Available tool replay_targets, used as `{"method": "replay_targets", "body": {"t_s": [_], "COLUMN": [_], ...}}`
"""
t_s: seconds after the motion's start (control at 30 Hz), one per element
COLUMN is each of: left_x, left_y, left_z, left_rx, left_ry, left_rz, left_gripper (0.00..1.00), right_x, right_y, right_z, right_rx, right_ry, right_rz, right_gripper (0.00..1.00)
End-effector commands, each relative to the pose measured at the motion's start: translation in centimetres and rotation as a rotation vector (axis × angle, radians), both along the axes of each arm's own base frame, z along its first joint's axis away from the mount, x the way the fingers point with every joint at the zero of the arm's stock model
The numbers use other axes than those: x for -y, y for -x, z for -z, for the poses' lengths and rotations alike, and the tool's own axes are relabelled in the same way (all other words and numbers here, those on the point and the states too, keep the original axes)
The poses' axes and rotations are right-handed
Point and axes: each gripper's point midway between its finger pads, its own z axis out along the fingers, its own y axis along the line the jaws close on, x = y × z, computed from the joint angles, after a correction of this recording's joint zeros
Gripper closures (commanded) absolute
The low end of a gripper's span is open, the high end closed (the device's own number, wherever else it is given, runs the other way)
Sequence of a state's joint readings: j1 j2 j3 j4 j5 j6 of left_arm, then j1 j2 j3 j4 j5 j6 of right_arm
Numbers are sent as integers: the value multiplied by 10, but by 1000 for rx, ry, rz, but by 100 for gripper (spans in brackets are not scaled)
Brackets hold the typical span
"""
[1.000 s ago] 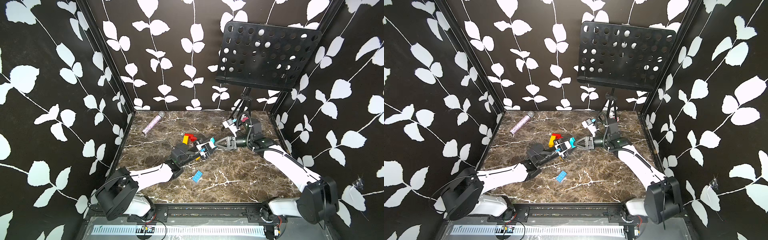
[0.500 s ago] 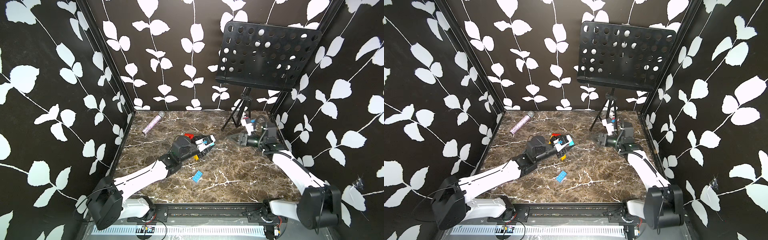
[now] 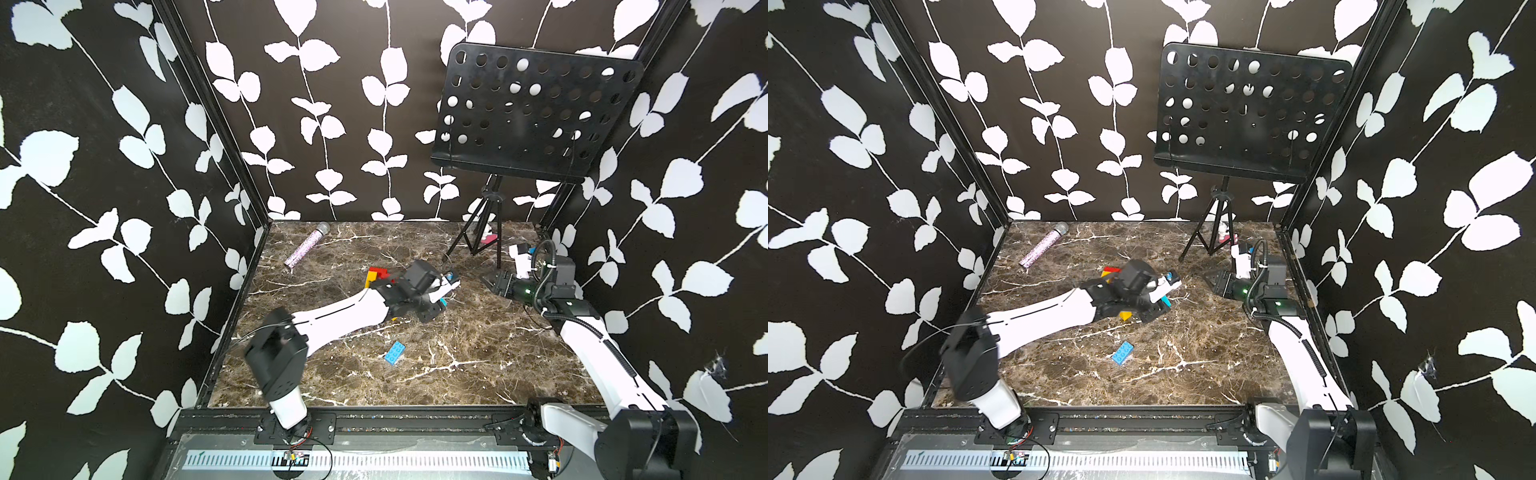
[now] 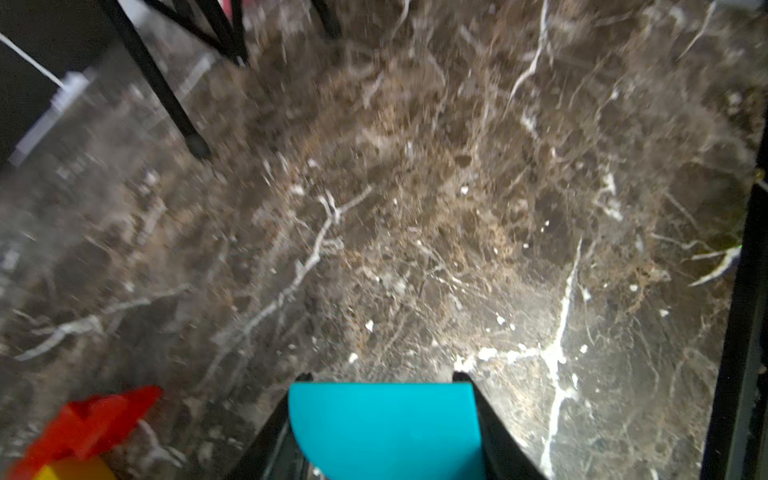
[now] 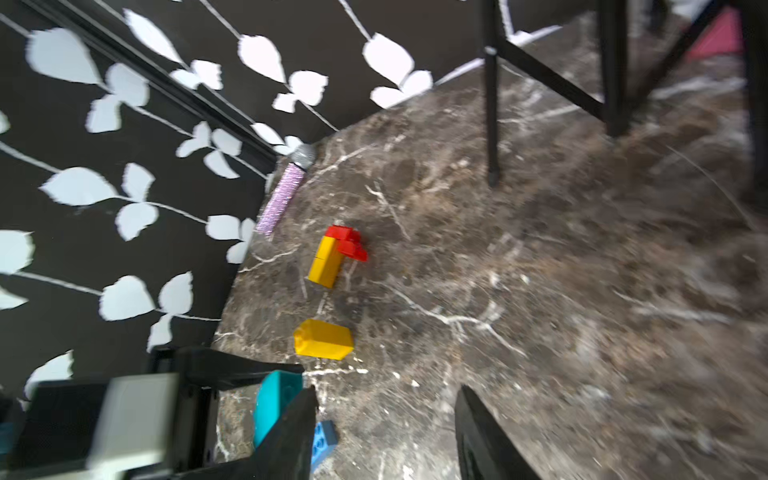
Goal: Assemble the letter r with lego
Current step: Place the lego brick at the center of the board, then adjust the lego brick at the center of the board.
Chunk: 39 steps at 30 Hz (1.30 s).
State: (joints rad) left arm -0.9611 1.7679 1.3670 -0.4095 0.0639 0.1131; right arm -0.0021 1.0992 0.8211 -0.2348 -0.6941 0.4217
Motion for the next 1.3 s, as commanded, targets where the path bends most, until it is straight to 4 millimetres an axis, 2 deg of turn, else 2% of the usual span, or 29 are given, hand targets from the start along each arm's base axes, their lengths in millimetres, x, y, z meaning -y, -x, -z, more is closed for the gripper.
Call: {"method": "replay_targets", "body": {"t_s": [0.0, 0.17, 0.43, 0.63, 0.67, 0.7, 0.77, 0.83, 0.93, 1.0, 1.07, 1.1, 1.2, 1.27], "left_x": [-15, -5, -5, 3, 5, 7, 16, 30, 31, 19, -2, -14, -46, -71], "left_y": [14, 26, 32, 34, 32, 30, 23, 14, 6, 6, 8, 6, 12, 21], "left_z": [32, 66, 98, 109, 107, 103, 83, 37, -39, -83, -122, -136, -174, -193], "left_rx": [-153, -301, -411, -445, -436, -418, -349, -226, -41, 60, 151, 196, 306, 367], "left_ry": [-175, -250, -362, -354, -343, -321, -238, -65, 208, 337, 438, 477, 646, 761], "left_rz": [-109, -142, -188, -178, -179, -177, -154, -129, -126, -142, -172, -214, -272, -304], "left_gripper": [55, 52, 43, 23, 18, 3, 1, 1, 1, 1, 1, 1, 1, 1], "right_x": [11, 13, 16, 17, 17, 17, 18, 19, 12, 0, -19, -30, -83, -112], "right_y": [3, 7, 11, 14, 15, 16, 17, 18, 21, 25, 31, 35, 59, 74], "right_z": [0, 4, 9, 8, 8, 7, 7, 10, 21, 29, 37, 40, 48, 56], "right_rx": [15, 7, 2, 5, 6, 10, 14, 7, -33, -54, -63, -57, -29, -25], "right_ry": [55, 77, 93, 105, 108, 111, 122, 134, 113, 94, 114, 127, 172, 203], "right_rz": [38, 46, 51, 53, 53, 50, 49, 54, 20, -26, -85, -127, -334, -428], "right_gripper": [47, 47, 47, 47, 47, 47, 47, 47, 49, 58, 62, 63, 63, 59]}}
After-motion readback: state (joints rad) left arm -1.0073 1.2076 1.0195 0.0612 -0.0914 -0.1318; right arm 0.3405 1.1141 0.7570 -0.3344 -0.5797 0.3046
